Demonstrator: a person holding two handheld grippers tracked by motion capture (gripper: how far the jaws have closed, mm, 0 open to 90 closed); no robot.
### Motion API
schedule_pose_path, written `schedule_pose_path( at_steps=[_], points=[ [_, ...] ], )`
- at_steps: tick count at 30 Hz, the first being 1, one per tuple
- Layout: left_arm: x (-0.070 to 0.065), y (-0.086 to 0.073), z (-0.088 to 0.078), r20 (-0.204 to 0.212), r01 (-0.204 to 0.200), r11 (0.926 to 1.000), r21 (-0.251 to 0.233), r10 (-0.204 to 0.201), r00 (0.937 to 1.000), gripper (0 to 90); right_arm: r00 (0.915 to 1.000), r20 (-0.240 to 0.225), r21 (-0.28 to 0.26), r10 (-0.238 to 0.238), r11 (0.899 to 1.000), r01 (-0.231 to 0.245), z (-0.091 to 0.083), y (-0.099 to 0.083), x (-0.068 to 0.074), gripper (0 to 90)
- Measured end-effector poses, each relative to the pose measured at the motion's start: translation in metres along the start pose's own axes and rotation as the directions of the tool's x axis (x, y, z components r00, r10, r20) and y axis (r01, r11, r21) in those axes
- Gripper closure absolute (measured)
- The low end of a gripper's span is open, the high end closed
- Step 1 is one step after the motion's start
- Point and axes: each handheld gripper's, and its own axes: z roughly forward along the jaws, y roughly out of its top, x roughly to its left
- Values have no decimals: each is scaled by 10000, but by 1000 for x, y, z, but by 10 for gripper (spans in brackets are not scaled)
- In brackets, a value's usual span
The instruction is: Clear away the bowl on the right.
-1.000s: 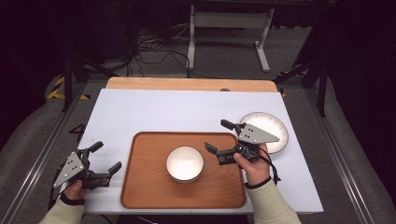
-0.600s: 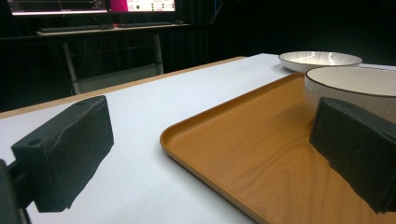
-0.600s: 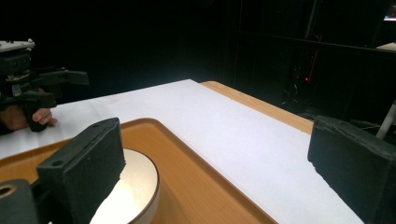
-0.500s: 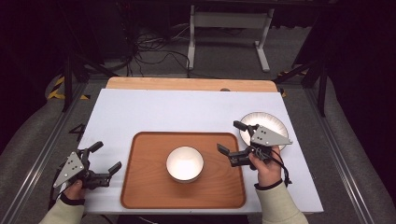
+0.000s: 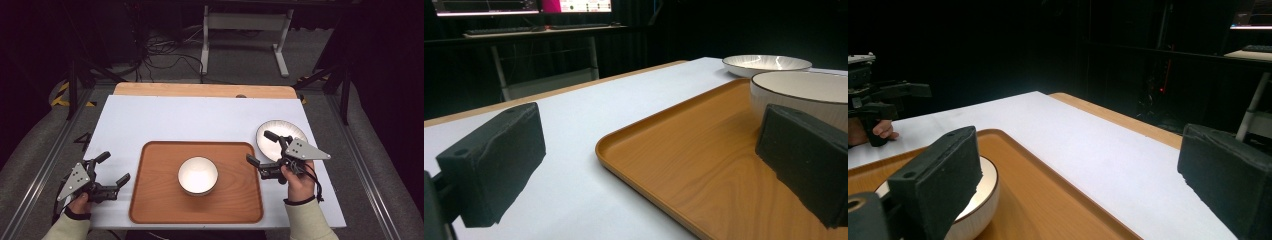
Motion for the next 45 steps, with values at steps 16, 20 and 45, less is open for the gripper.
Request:
schedule_pose_path(
  at_steps=[16,20,45],
  points=[
    [0,0,0,-2,4,10000,0,-4,10000,3,9990,432,-444,142,9989,-123,-24,-28,-17,41],
    [0,0,0,-3,15,10000,1,-15,10000,3,9983,552,-498,169,9987,-142,-29,-38,-20,41],
    [0,0,0,-4,10,10000,-5,-10,10000,3,9897,1265,-304,663,9976,-629,-48,-86,-27,40]
  ],
)
